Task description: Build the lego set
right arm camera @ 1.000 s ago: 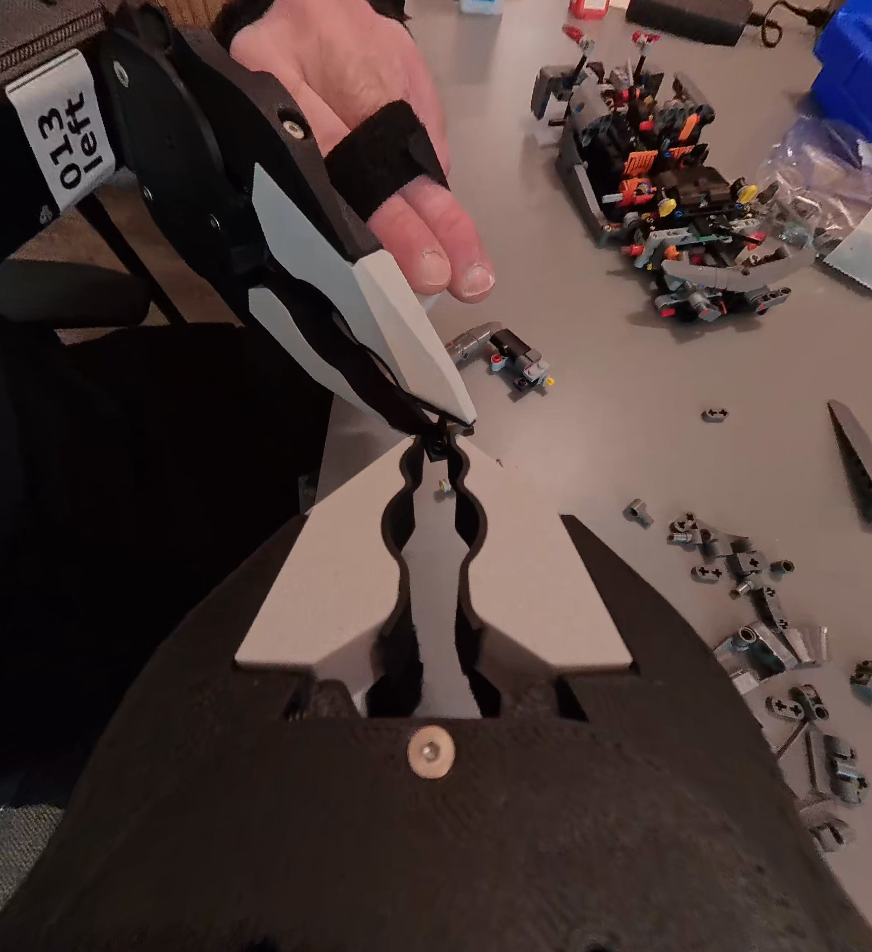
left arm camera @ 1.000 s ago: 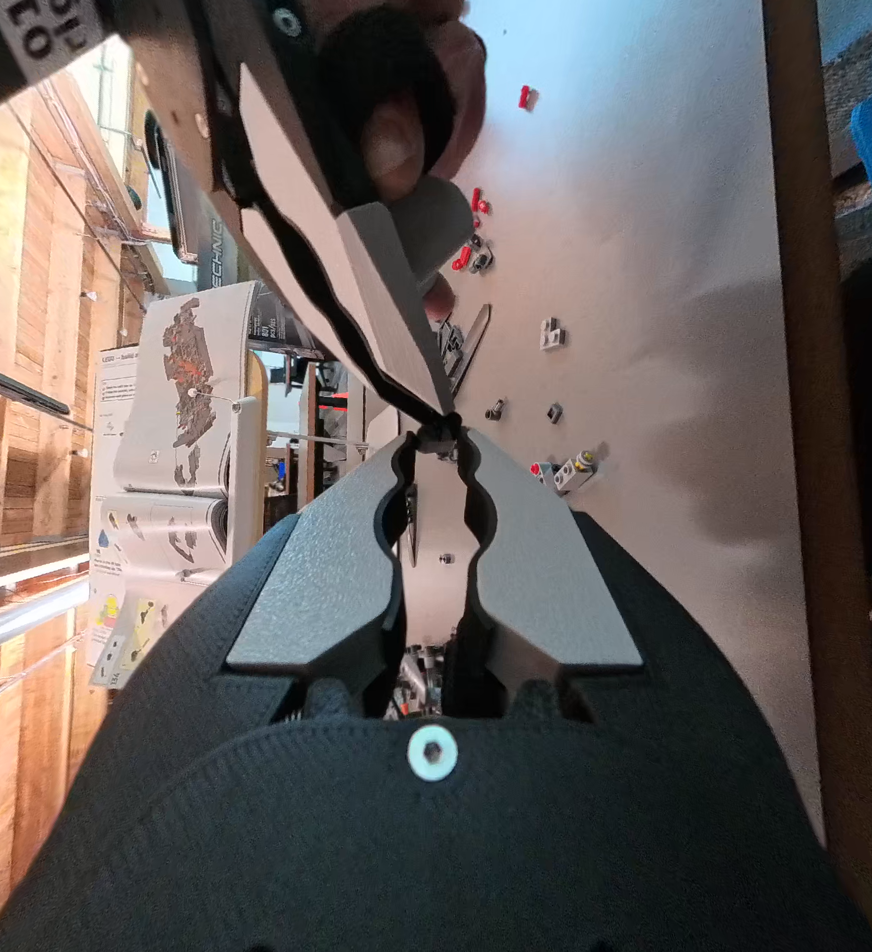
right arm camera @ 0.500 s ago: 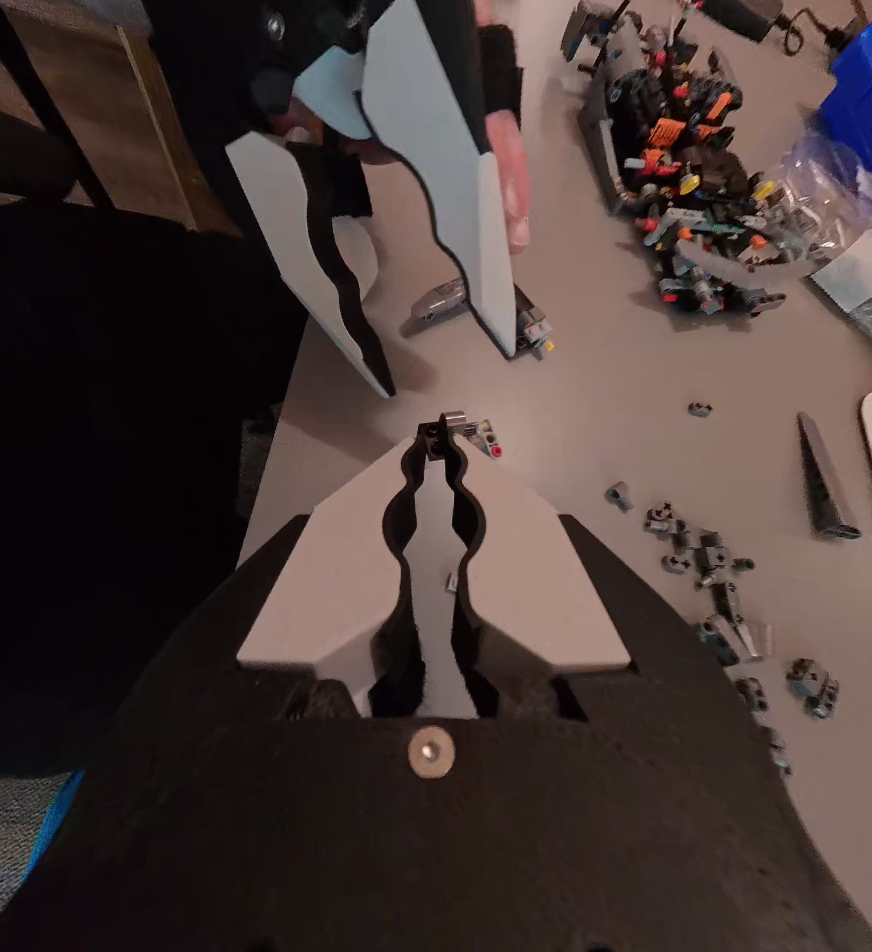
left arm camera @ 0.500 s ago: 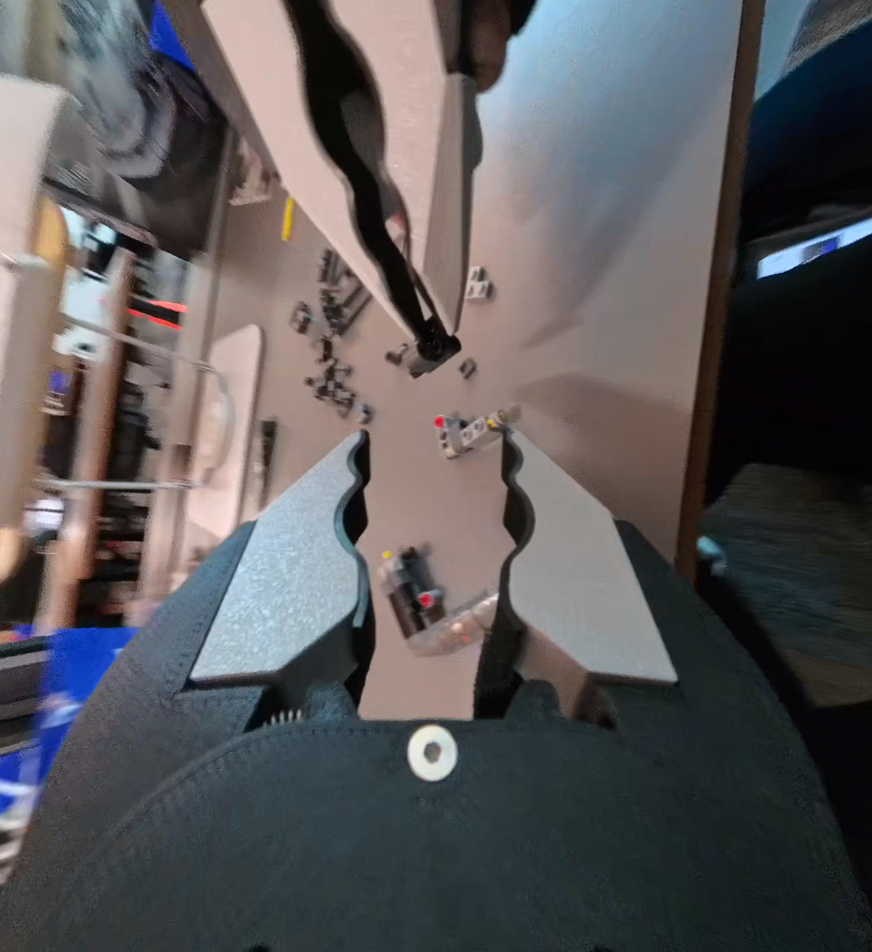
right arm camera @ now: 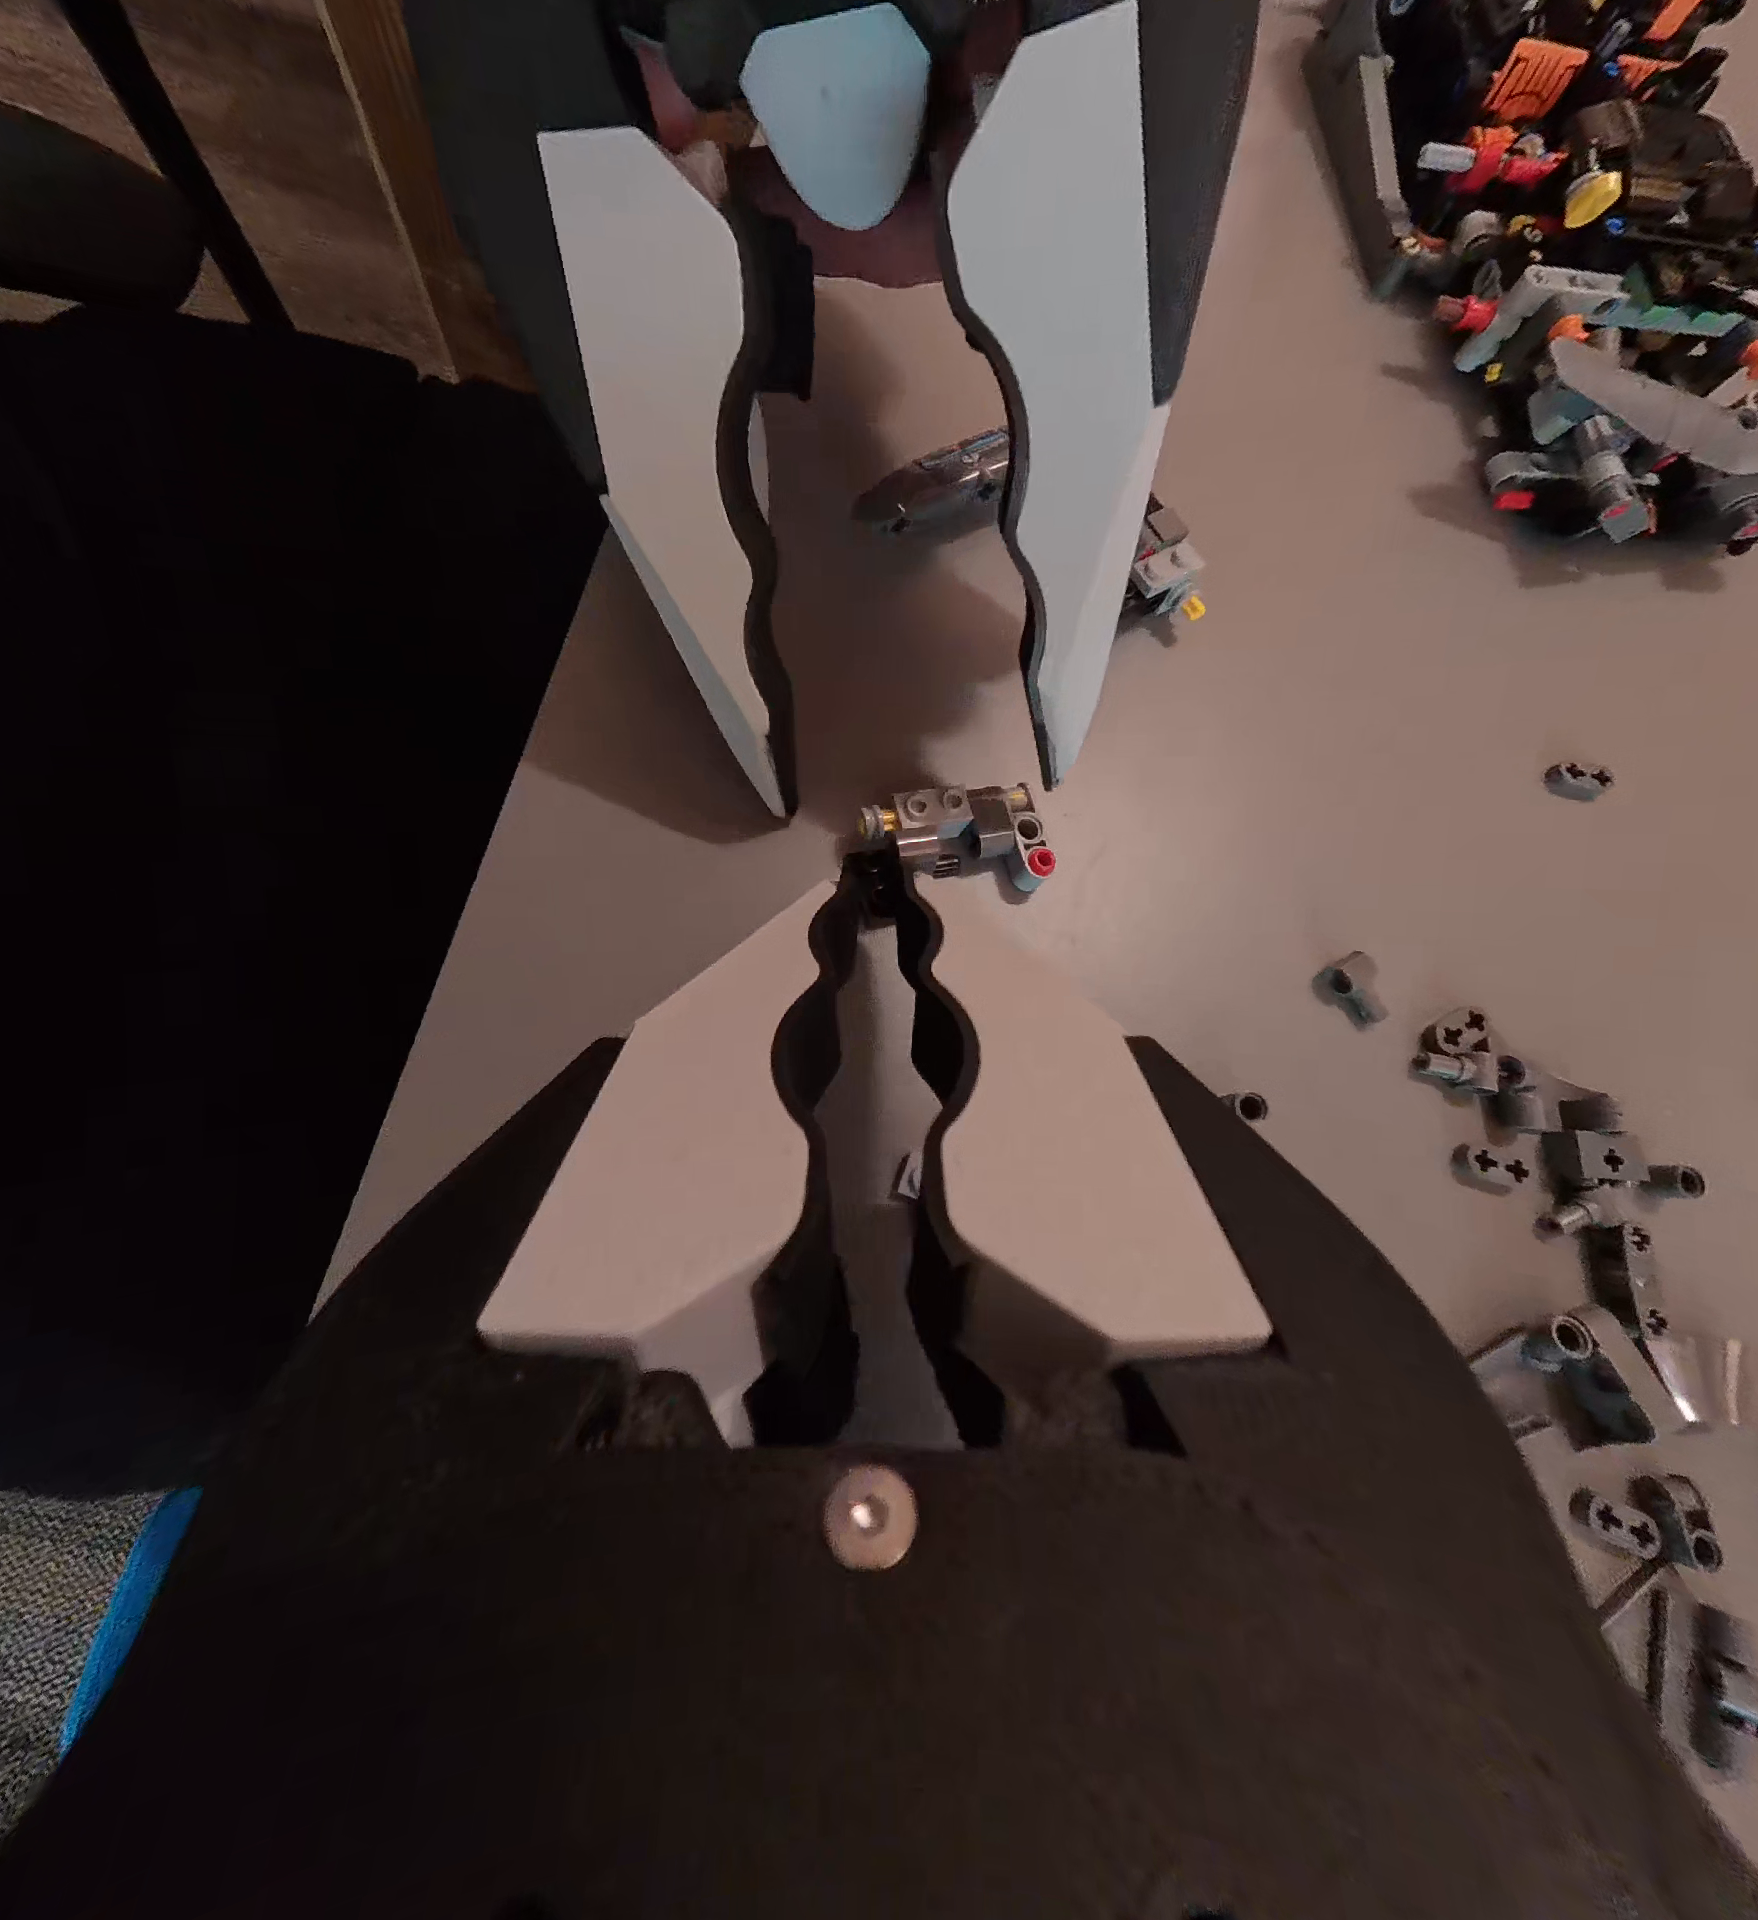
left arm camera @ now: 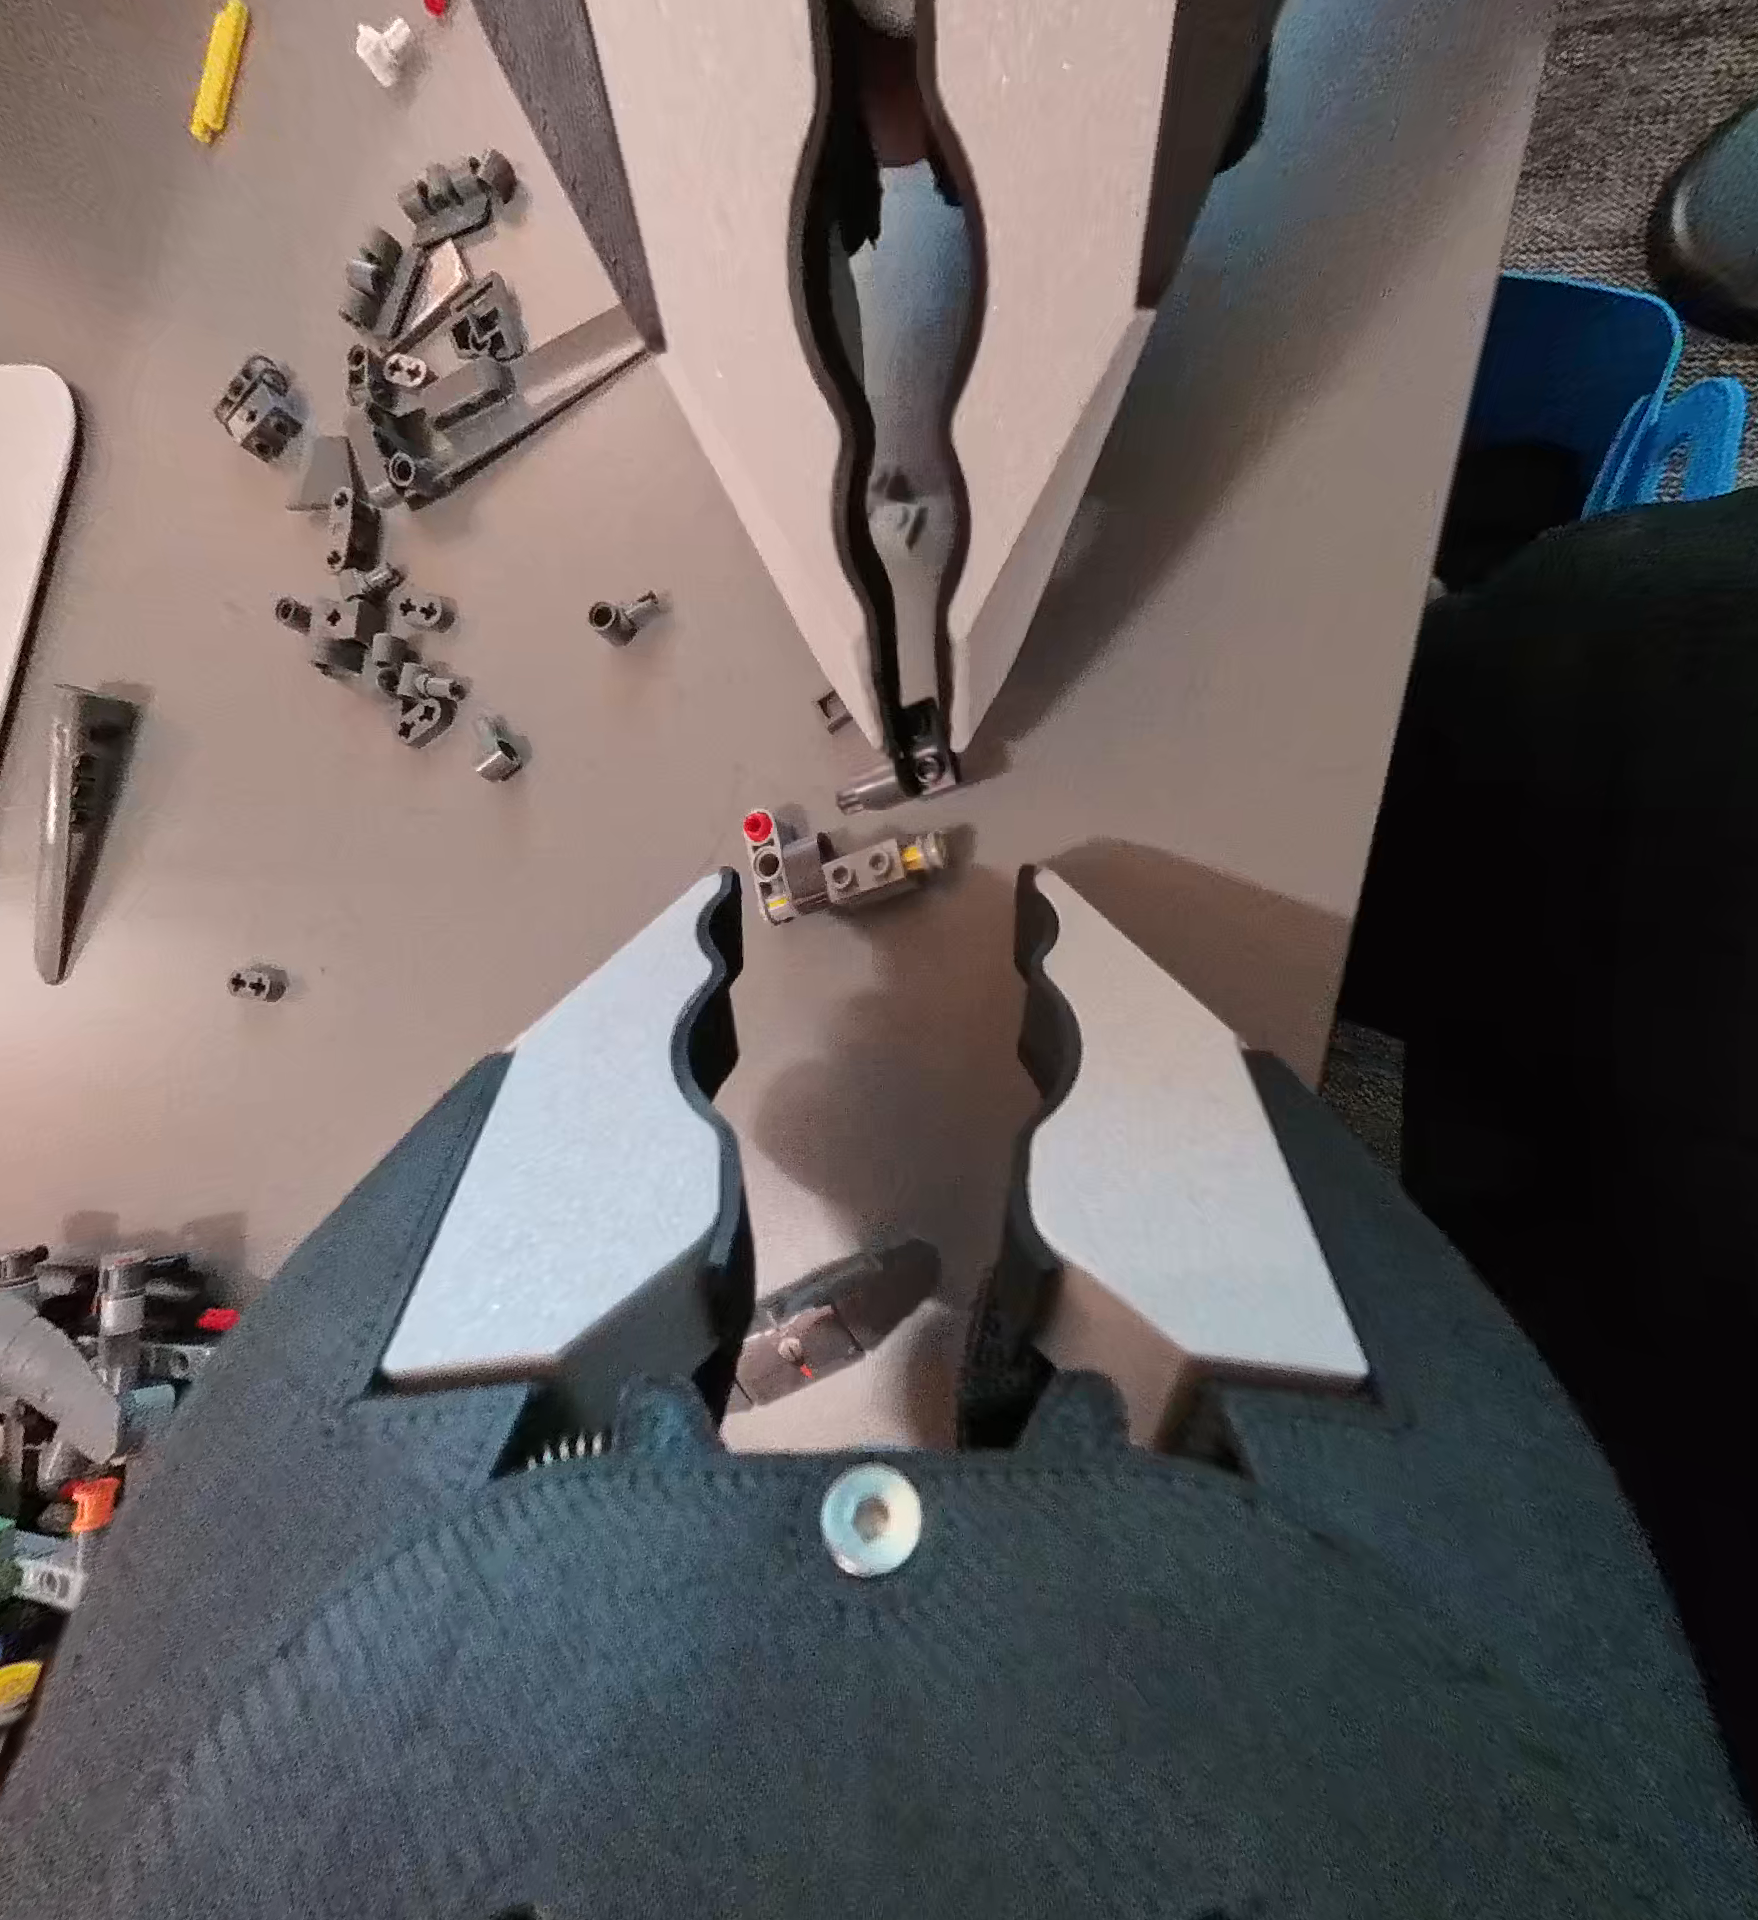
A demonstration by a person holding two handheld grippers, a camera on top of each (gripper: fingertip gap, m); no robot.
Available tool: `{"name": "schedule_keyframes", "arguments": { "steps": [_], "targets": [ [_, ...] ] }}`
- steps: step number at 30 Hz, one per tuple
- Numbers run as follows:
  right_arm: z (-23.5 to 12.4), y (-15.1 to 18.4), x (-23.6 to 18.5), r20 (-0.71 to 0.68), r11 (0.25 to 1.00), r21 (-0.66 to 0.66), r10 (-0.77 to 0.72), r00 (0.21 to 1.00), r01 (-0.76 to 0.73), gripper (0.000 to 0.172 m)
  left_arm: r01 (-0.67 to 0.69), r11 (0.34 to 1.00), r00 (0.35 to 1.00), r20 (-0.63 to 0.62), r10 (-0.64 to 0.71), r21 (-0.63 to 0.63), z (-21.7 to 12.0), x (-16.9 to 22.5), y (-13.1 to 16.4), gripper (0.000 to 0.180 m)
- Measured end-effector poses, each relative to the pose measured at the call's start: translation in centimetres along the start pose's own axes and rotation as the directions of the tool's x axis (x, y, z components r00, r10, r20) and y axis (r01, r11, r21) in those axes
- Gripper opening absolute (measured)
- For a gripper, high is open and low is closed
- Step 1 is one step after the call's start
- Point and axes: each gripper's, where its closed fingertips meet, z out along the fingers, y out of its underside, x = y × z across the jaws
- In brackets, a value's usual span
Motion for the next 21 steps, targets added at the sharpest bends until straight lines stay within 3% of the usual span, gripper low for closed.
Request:
{"name": "schedule_keyframes", "arguments": {
  "steps": [1, 6, 13, 21],
  "targets": [
    [0.1, 0.1, 0.0, 0.005, 1.000, -0.007, -0.002, 1.000, 0.002, 0.005, 0.005, 1.000, 1.000, -0.008, -0.005, -0.002, 0.1, 0.0, 0.0, 0.049],
    [0.5, 0.7, -0.1, 0.025, 0.999, -0.037, 0.014, 1.000, -0.013, 0.005, 0.015, 1.000, 1.000, -0.023, -0.015, 0.001, 0.3, 0.0, 0.0, 0.046],
    [0.3, 1.5, 0.2, -0.059, 0.991, -0.123, -0.069, 0.996, 0.061, 0.009, 0.011, 1.000, 1.000, -0.028, -0.011, -0.001, 0.3, 0.1, -0.1, 0.042],
    [-0.7, 0.4, 0.3, -0.055, 0.988, -0.123, -0.102, 0.993, 0.094, 0.016, 0.008, 1.000, 1.000, -0.007, -0.008, -0.016, 0.2, -0.2, 0.1, 0.043]
  ]
}}
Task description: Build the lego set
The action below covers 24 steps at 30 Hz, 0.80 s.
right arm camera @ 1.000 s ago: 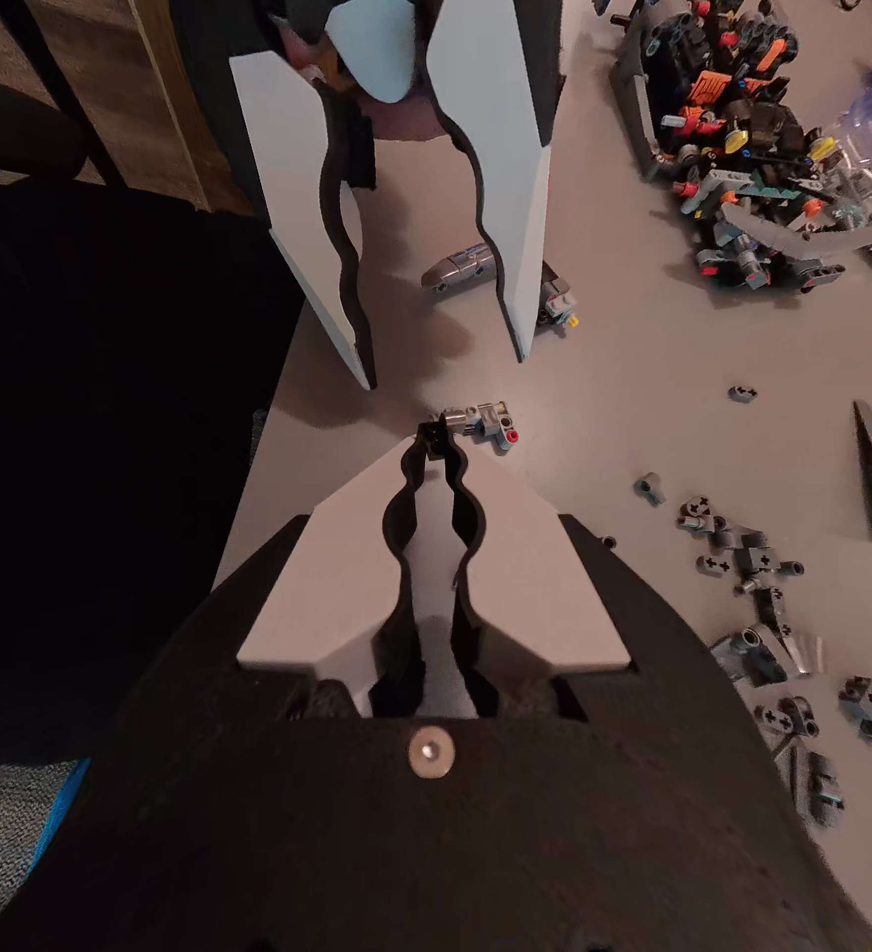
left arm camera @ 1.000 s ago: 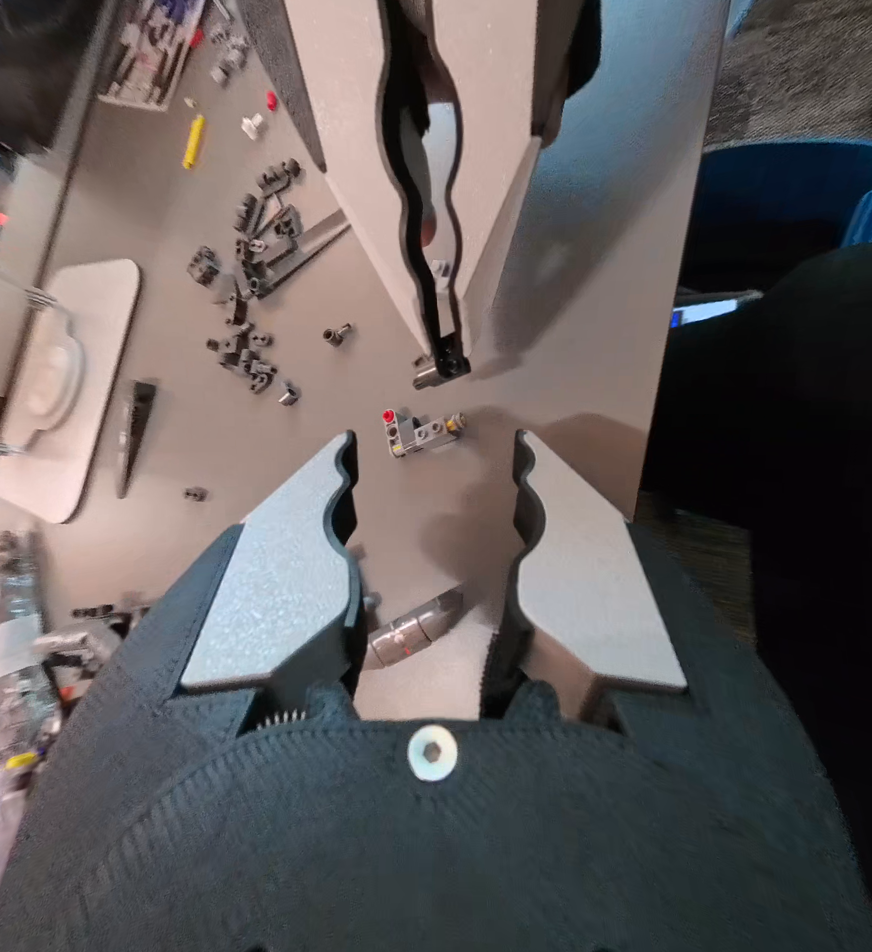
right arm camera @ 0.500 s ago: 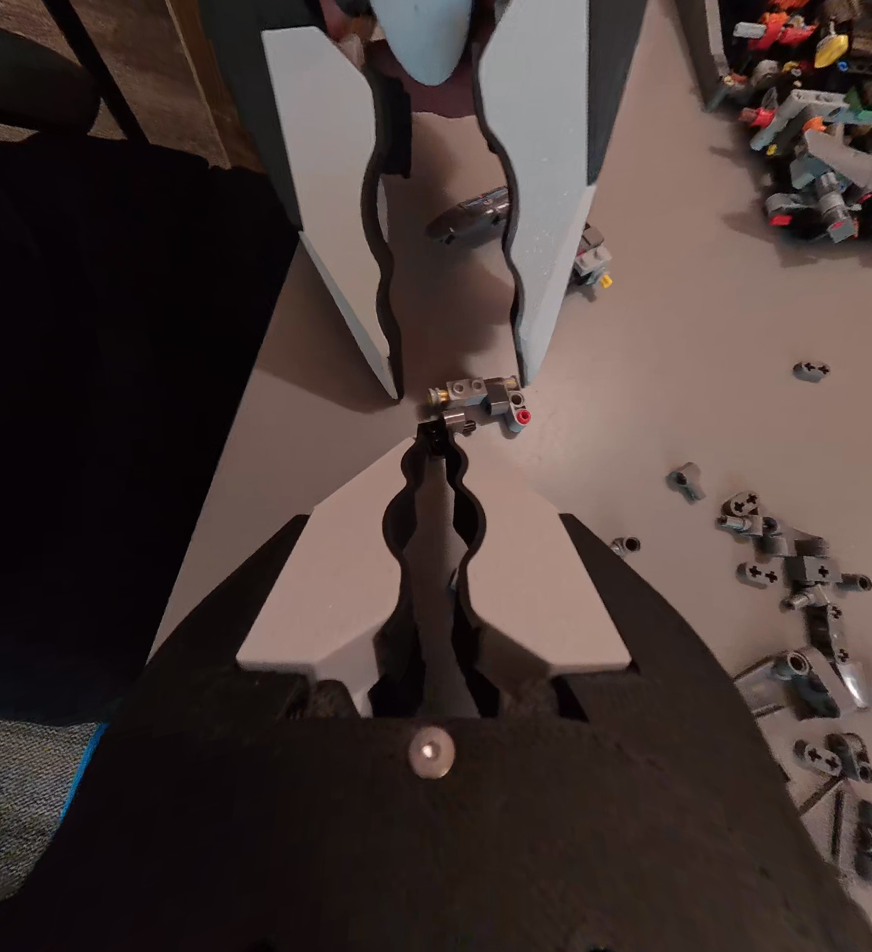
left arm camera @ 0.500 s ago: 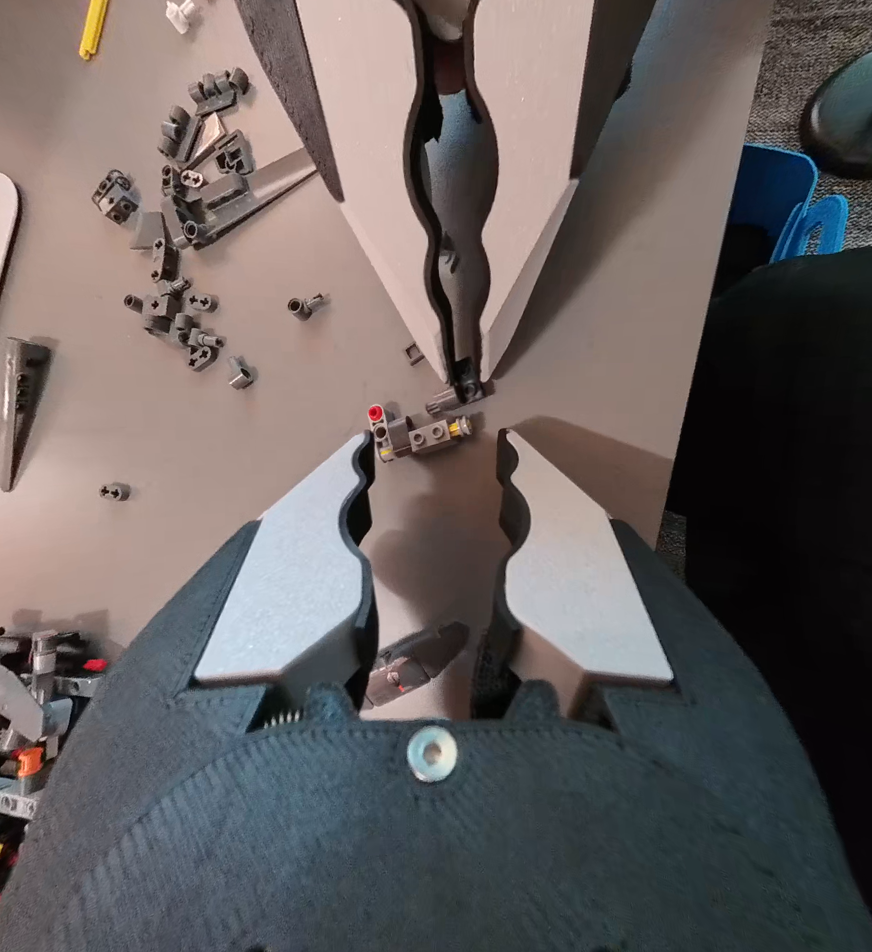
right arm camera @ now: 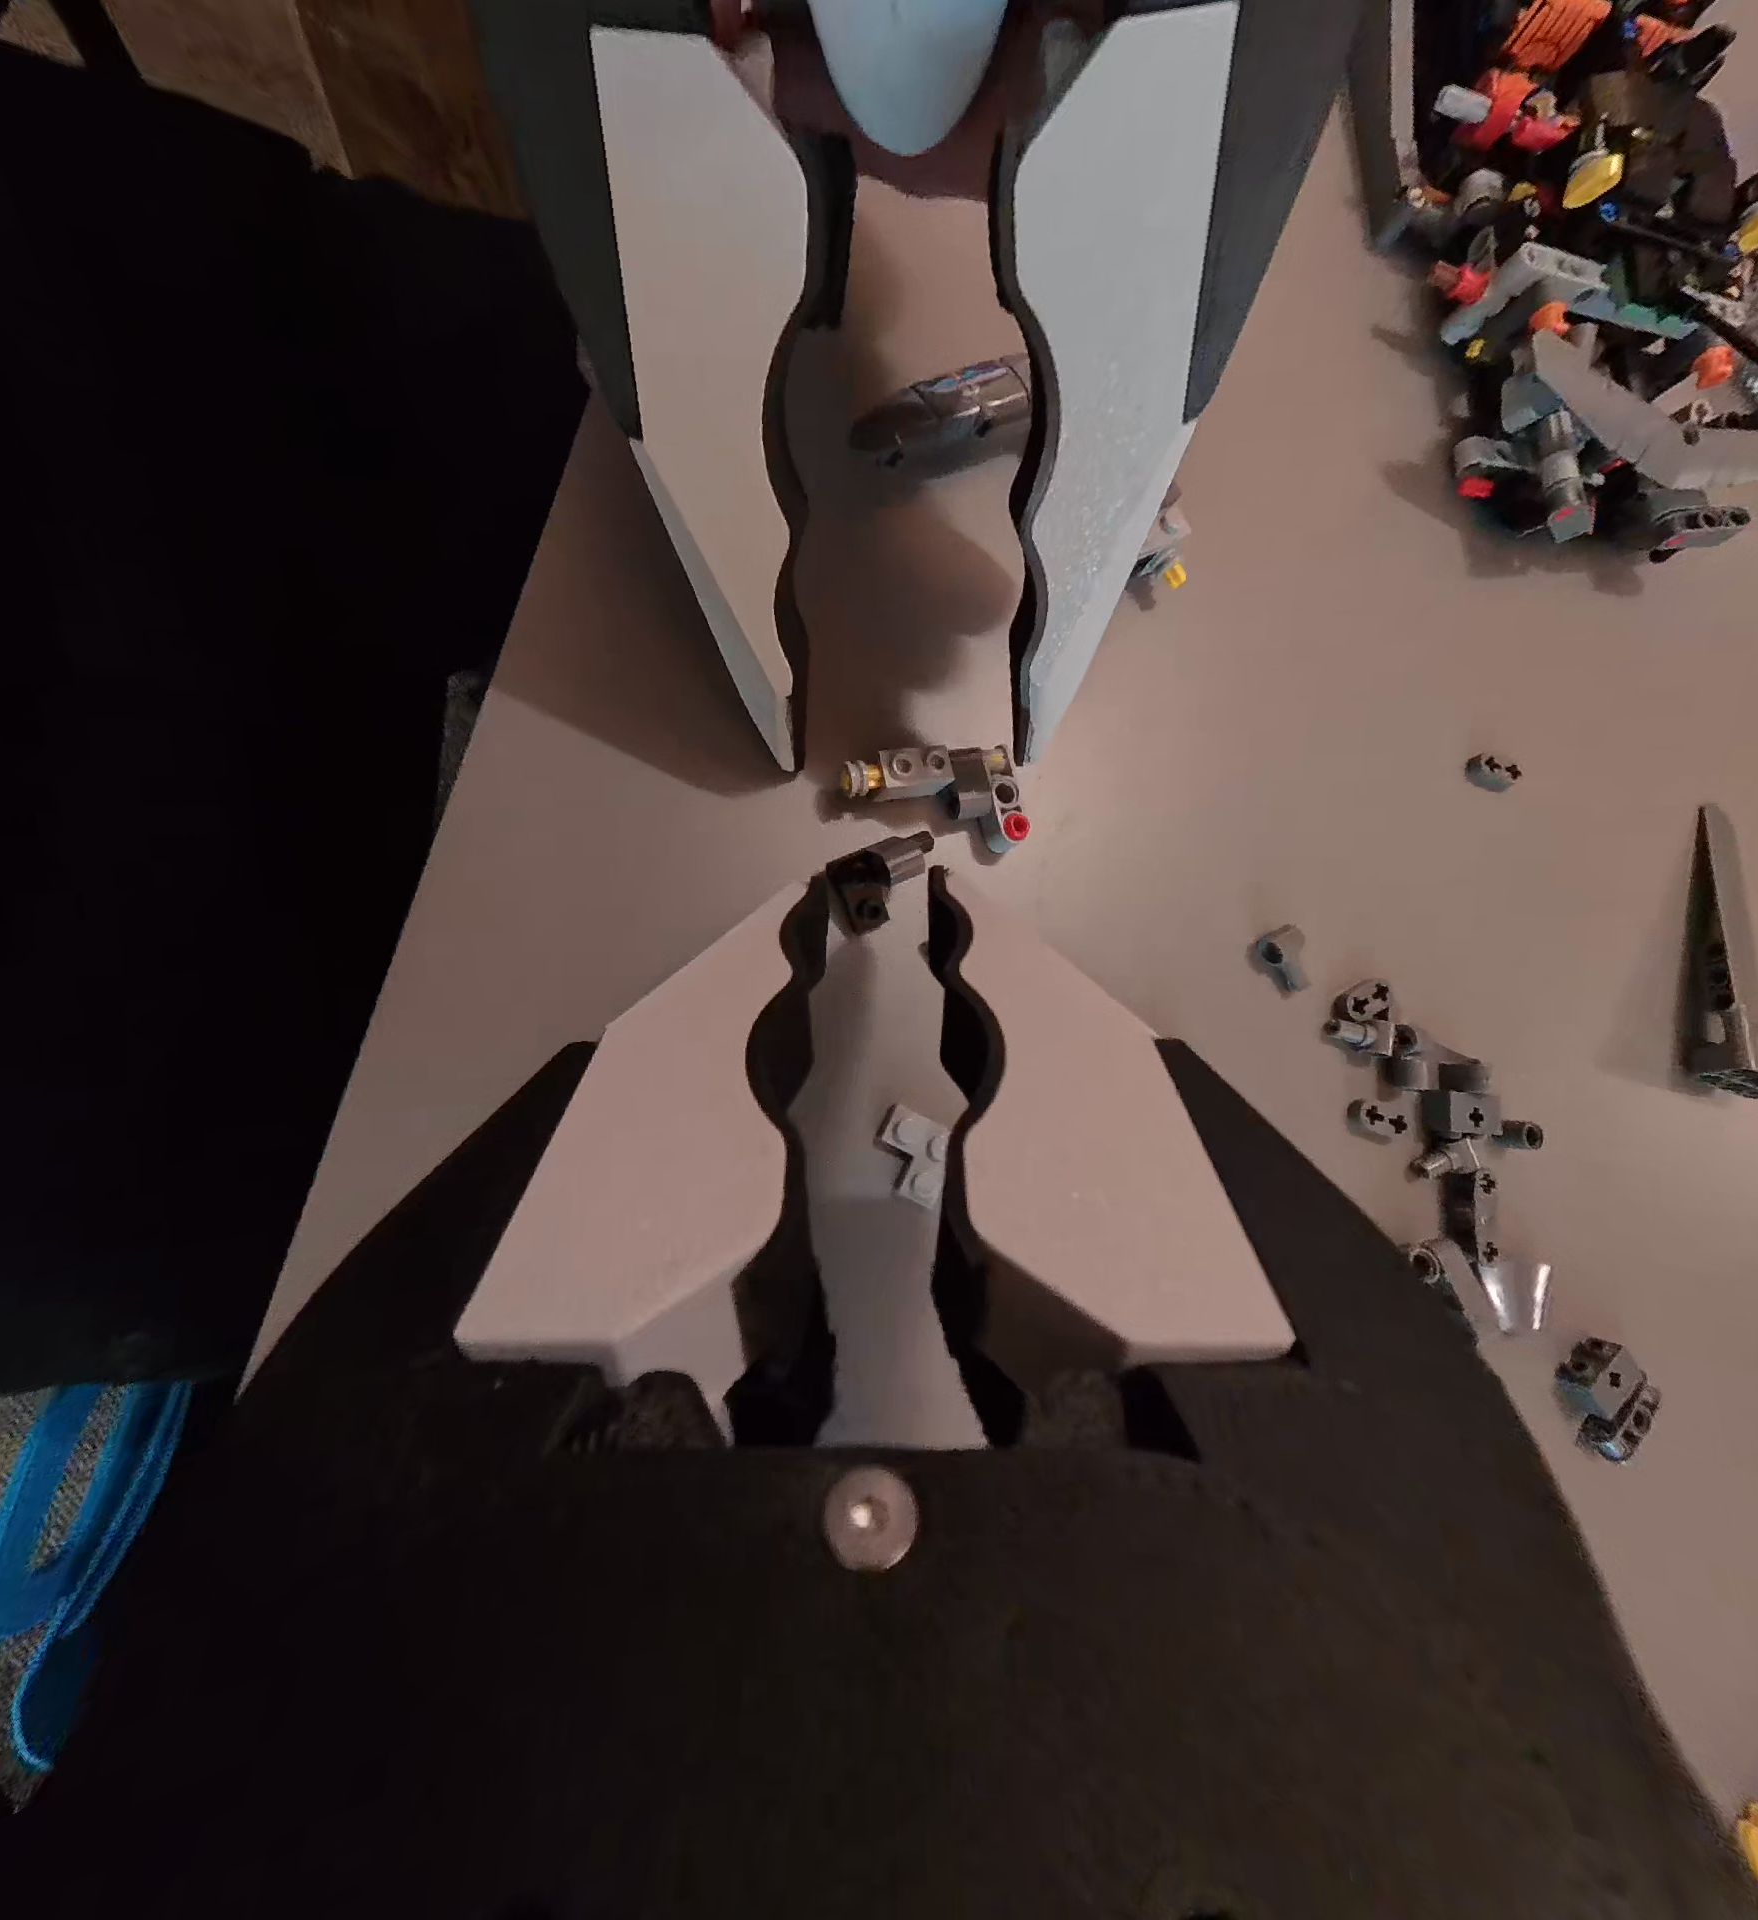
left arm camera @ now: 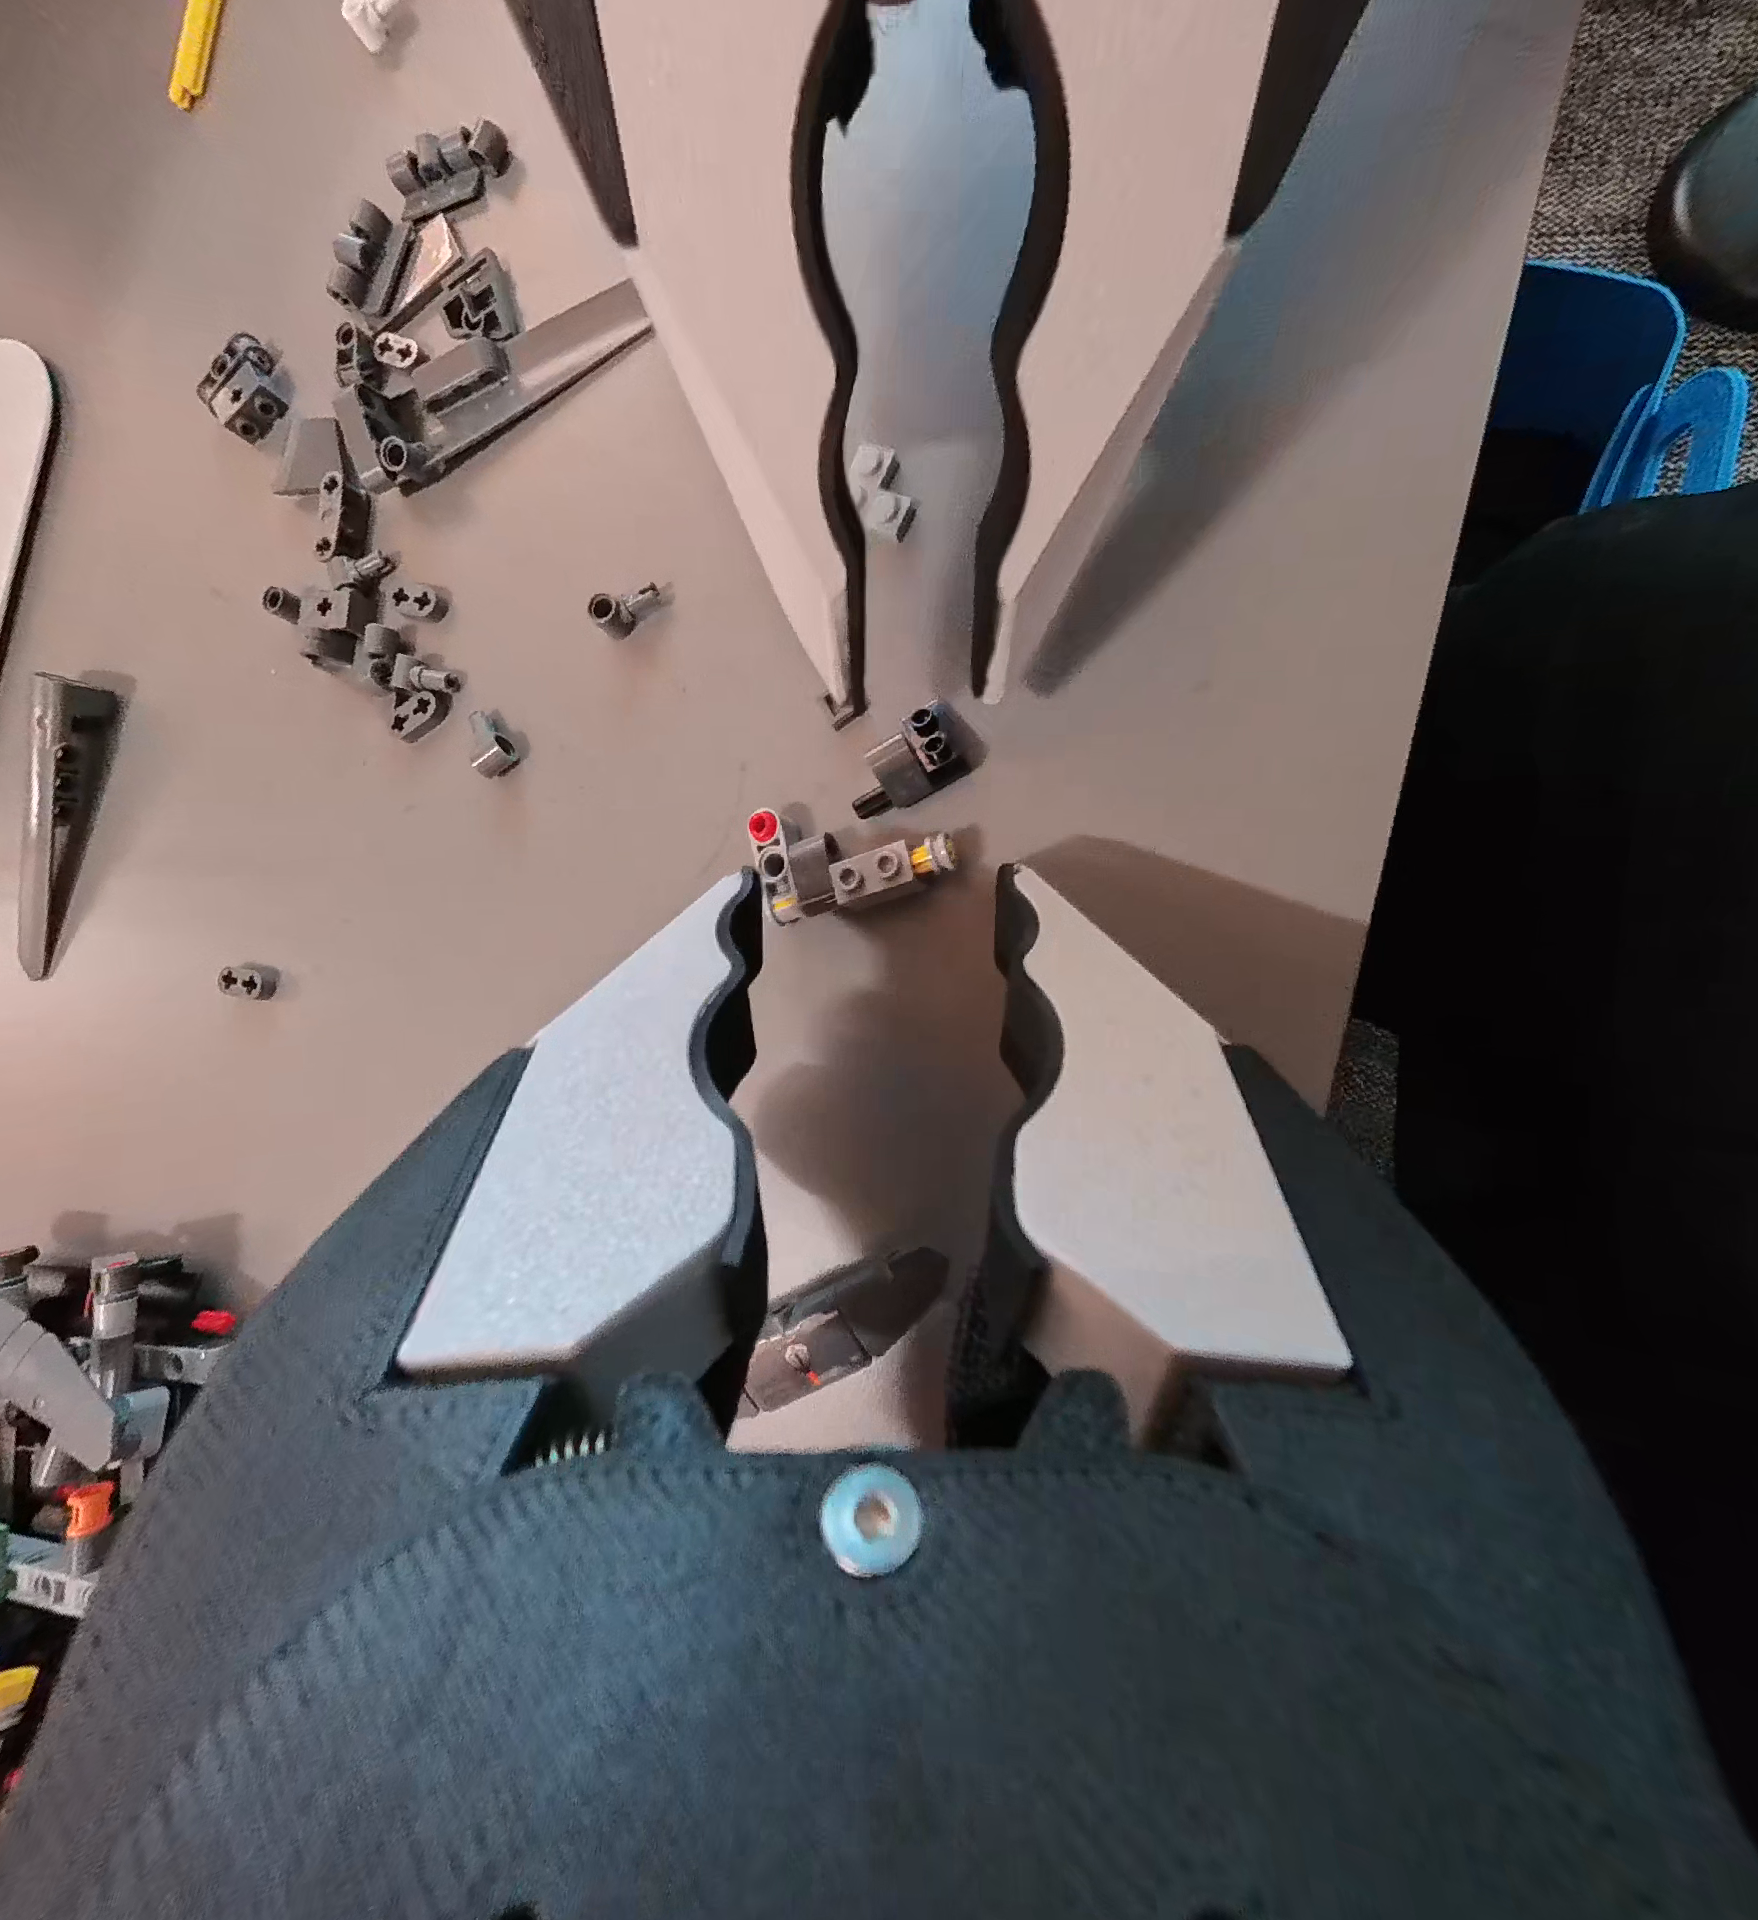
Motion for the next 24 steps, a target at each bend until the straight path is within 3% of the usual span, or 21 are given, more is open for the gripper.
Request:
{"name": "schedule_keyframes", "arguments": {
  "steps": [4, 7, 12, 14, 18, 21, 24],
  "targets": [
    [0.1, 0.5, 0.5, -0.022, 0.999, -0.048, -0.017, 1.000, 0.016, 0.018, 0.003, 1.000, 1.000, 0.012, -0.003, -0.002, -0.4, -0.1, 0.1, 0.044],
    [-1.9, -0.1, 1.1, -0.080, 1.000, 0.011, 0.026, 0.996, -0.025, 0.021, 0.021, 0.998, 0.998, 0.054, -0.025, 0.063, -2.2, -0.7, -0.4, 0.045],
    [-6.0, 0.1, 3.2, -0.301, 0.995, 0.078, 0.077, 0.950, -0.056, 0.036, 0.020, 0.991, 0.976, 0.214, -0.048, 0.133, -6.0, -3.5, 0.0, 0.063],
    [-8.1, 0.6, 5.1, -0.422, 0.993, 0.093, 0.107, 0.900, -0.074, 0.049, 0.011, 0.990, 0.946, 0.319, -0.055, 0.137, -7.5, -5.7, 0.4, 0.076],
    [-12.2, 3.3, 10.2, -0.673, 0.992, -0.039, 0.065, 0.737, -0.124, 0.074, 0.011, 0.988, 0.865, 0.493, -0.088, 0.156, -10.4, -10.6, 1.0, 0.094],
    [-14.0, 4.2, 13.1, -0.758, 0.984, -0.026, 0.096, 0.645, -0.177, 0.095, 0.006, 0.976, 0.793, 0.594, -0.136, 0.216, -12.4, -14.0, 0.4, 0.117],
    [-15.1, 5.6, 15.8, -0.838, 0.977, -0.109, 0.009, 0.545, -0.183, 0.103, 0.041, 0.984, 0.724, 0.673, -0.151, 0.176, -12.9, -17.2, 1.5, 0.131]
  ]
}}
